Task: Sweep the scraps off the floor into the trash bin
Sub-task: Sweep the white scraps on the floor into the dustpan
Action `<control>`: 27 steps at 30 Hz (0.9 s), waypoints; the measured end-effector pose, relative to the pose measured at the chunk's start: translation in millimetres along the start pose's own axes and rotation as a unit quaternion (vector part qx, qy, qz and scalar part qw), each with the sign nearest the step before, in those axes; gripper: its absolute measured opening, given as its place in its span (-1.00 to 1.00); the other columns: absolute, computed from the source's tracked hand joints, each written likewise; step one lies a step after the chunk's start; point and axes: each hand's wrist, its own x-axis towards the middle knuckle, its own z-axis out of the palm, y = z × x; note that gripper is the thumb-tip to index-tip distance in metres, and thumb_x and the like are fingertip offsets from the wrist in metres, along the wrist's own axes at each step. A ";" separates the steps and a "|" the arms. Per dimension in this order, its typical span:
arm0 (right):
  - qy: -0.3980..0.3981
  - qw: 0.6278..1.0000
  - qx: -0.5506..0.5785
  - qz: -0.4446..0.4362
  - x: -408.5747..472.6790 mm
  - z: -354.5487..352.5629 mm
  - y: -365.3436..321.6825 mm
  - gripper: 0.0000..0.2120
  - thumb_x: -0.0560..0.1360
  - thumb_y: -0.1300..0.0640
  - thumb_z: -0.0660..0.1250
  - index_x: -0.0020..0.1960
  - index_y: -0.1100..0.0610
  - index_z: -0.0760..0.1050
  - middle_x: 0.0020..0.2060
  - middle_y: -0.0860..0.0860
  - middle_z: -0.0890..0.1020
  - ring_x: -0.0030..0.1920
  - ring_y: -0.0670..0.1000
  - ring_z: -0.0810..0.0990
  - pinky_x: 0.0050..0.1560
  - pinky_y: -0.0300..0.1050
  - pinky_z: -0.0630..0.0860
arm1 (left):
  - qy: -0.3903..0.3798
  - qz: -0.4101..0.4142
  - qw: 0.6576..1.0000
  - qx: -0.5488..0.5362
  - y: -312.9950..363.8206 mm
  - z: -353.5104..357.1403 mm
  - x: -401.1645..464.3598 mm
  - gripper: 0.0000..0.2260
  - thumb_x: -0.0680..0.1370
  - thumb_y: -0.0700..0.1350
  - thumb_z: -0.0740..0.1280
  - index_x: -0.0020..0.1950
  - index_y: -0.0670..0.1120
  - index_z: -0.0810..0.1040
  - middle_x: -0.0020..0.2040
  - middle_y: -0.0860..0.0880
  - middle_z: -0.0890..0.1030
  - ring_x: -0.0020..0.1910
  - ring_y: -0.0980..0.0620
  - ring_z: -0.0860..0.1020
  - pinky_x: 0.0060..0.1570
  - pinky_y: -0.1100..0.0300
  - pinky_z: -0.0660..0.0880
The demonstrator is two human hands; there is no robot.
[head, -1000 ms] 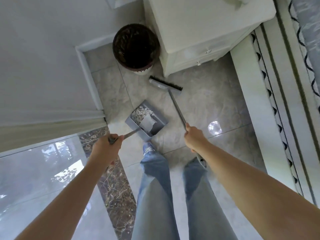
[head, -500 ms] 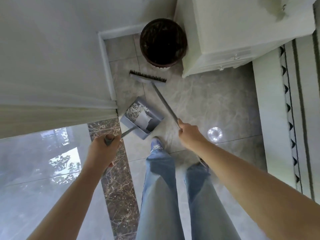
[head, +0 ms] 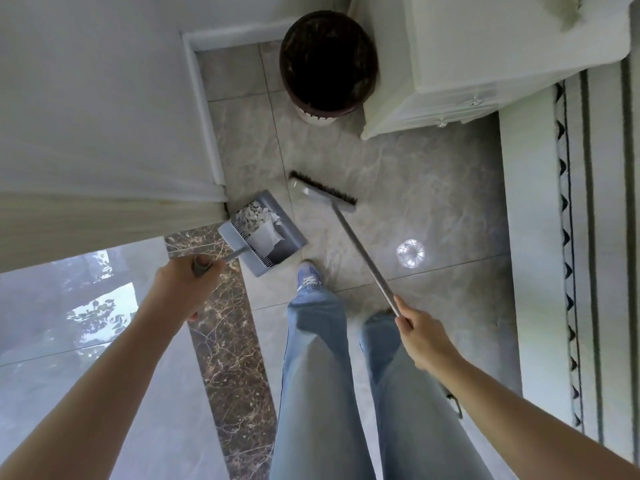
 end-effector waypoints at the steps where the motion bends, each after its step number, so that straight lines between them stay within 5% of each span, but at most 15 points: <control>1: -0.003 0.998 0.065 0.026 -5.5 3.0 -2.0 -0.64 0.65 0.08 0.08 0.39 -0.24 0.29 -0.26 0.06 0.51 -0.42 0.00 0.45 -0.54 -0.29 0.37 | 0.001 -0.001 1.000 -0.001 -1.7 -0.2 1.9 -0.66 0.60 0.04 0.26 -0.27 -0.13 0.56 -0.50 -0.05 0.50 -0.61 -0.03 0.50 -0.61 0.27 0.39; 4: 0.015 0.945 0.295 0.137 16.1 6.3 -20.8 -0.82 0.66 0.01 0.08 0.03 -0.20 0.43 -0.52 -0.02 0.27 -0.61 -0.05 0.21 -0.59 -0.27 0.14 | 0.003 0.007 1.000 0.002 -5.5 3.8 4.0 -0.68 0.62 0.01 0.25 -0.27 -0.10 0.56 -0.51 -0.01 0.49 -0.61 0.01 0.50 -0.65 0.26 0.41; 6: 0.022 0.905 0.373 0.202 40.5 9.6 -44.9 -0.81 0.66 0.03 0.08 0.03 -0.03 0.46 -0.51 -0.01 0.21 -0.67 -0.09 0.13 -0.59 -0.33 0.09 | 0.009 0.006 1.000 0.007 -11.1 7.1 3.6 -0.67 0.62 0.02 0.24 -0.25 -0.11 0.57 -0.52 -0.04 0.50 -0.66 0.05 0.49 -0.61 0.25 0.43; 11: -0.046 0.914 0.347 0.206 38.3 55.1 -103.1 -0.69 0.66 0.12 0.02 0.34 -0.03 0.39 -0.46 0.02 0.35 -0.62 -0.07 0.24 -0.61 -0.29 0.19 | 0.015 0.006 1.000 -0.010 -23.7 23.6 -6.0 -0.71 0.61 0.00 0.26 -0.21 -0.11 0.61 -0.43 -0.14 0.58 -0.52 -0.08 0.53 -0.47 0.06 0.57; 18: -0.109 0.903 0.387 0.151 -17.6 66.4 -125.0 -0.76 0.58 0.18 0.11 -0.20 -0.04 0.41 -0.45 0.00 0.39 -0.63 -0.10 0.34 -0.60 -0.31 0.26 | 0.004 0.007 1.000 -0.019 -17.4 24.6 -21.0 -0.70 0.63 0.00 0.22 -0.26 -0.06 0.55 -0.46 -0.08 0.56 -0.49 -0.08 0.58 -0.41 0.10 0.58; 21: -0.122 0.876 0.410 0.223 -25.7 44.0 -122.5 -0.65 0.65 0.09 0.07 -0.30 0.04 0.36 -0.53 0.02 0.28 -0.73 -0.08 0.20 -0.60 -0.39 0.13 | 0.002 0.002 1.000 -0.019 -15.4 22.9 -28.1 -0.67 0.63 0.02 0.20 -0.27 -0.09 0.53 -0.47 -0.07 0.54 -0.53 -0.06 0.54 -0.45 0.12 0.56; 24: -0.074 0.888 0.399 0.215 -24.0 19.3 -117.8 -0.69 0.67 0.02 0.05 -0.17 0.08 0.41 -0.50 0.05 0.25 -0.73 -0.05 0.16 -0.60 -0.39 0.13 | 0.008 0.006 1.000 -0.009 -15.7 31.5 -28.7 -0.69 0.61 0.05 0.21 -0.28 -0.01 0.55 -0.43 -0.09 0.58 -0.45 -0.14 0.61 -0.42 -0.07 0.62; 27: -0.017 0.915 0.365 0.173 -2.2 2.9 -112.2 -0.79 0.65 0.18 0.04 0.05 -0.04 0.41 -0.47 0.07 0.29 -0.60 -0.01 0.21 -0.60 -0.31 0.15 | 0.015 0.003 1.000 0.001 -13.8 42.1 -26.7 -0.71 0.58 0.05 0.20 -0.28 0.00 0.53 -0.40 -0.08 0.60 -0.42 -0.13 0.61 -0.37 -0.09 0.63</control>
